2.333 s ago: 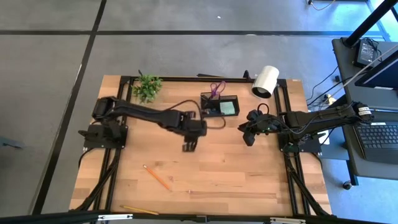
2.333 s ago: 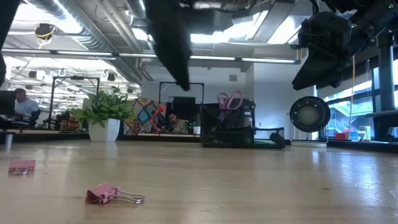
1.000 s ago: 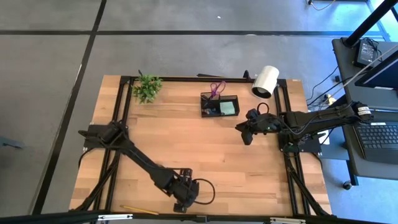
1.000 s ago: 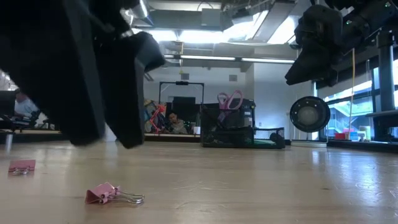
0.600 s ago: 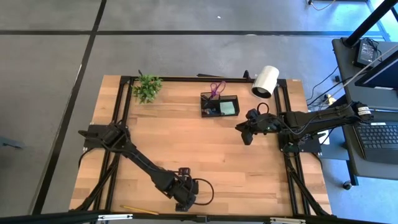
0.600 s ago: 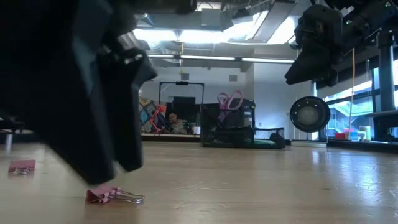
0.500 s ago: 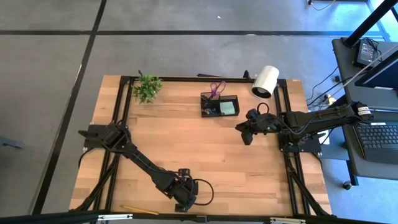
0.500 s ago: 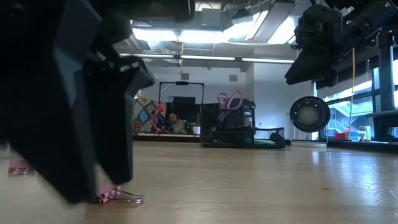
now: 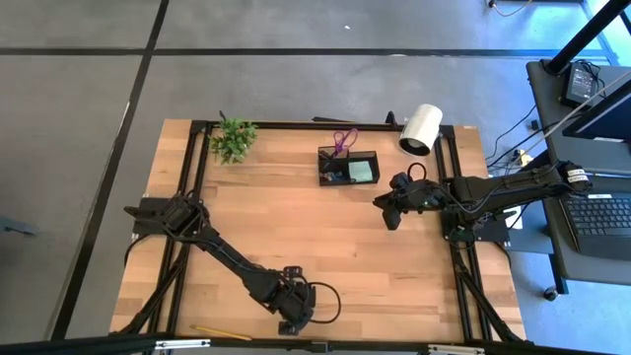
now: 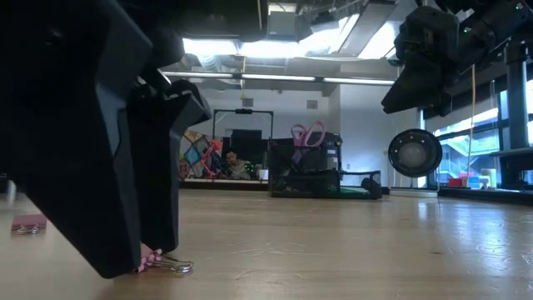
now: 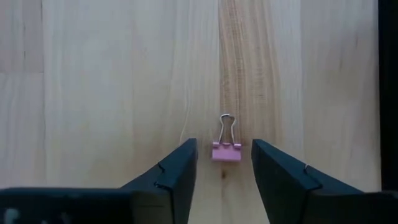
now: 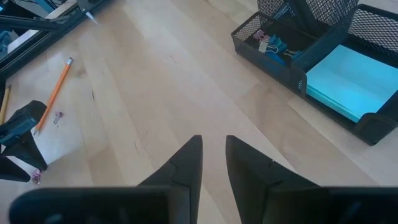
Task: Pick and place office supplies into organizer
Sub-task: Put the pink binder clip into the black desk organizer
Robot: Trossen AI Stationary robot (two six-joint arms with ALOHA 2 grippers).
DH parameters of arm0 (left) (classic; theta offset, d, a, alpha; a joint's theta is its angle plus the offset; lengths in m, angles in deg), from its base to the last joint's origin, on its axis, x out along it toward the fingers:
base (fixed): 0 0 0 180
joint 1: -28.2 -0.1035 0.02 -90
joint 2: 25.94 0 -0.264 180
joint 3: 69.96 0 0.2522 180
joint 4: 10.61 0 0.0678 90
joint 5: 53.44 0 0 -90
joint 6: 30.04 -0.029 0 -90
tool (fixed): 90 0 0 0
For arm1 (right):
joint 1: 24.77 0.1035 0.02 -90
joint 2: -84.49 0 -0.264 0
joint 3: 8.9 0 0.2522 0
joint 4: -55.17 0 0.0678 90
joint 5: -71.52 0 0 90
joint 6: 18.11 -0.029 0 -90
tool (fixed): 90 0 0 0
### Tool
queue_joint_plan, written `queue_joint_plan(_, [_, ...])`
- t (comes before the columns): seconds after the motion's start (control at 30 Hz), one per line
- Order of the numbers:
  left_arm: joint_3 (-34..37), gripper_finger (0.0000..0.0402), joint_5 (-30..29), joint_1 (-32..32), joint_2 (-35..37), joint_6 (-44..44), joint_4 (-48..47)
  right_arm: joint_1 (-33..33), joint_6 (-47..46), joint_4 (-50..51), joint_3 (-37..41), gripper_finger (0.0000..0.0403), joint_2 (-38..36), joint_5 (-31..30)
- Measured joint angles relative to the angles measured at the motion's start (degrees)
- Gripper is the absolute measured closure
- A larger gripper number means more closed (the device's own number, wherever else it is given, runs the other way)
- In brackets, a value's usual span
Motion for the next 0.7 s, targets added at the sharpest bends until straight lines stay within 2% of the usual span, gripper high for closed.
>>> queue_joint_plan(0.7, [0.13,0.0313,0.03,0.0,-0.04,-1.5,-1.37,0.02,0.26,-0.02,0.04,0.0327,0.0,-0.02])
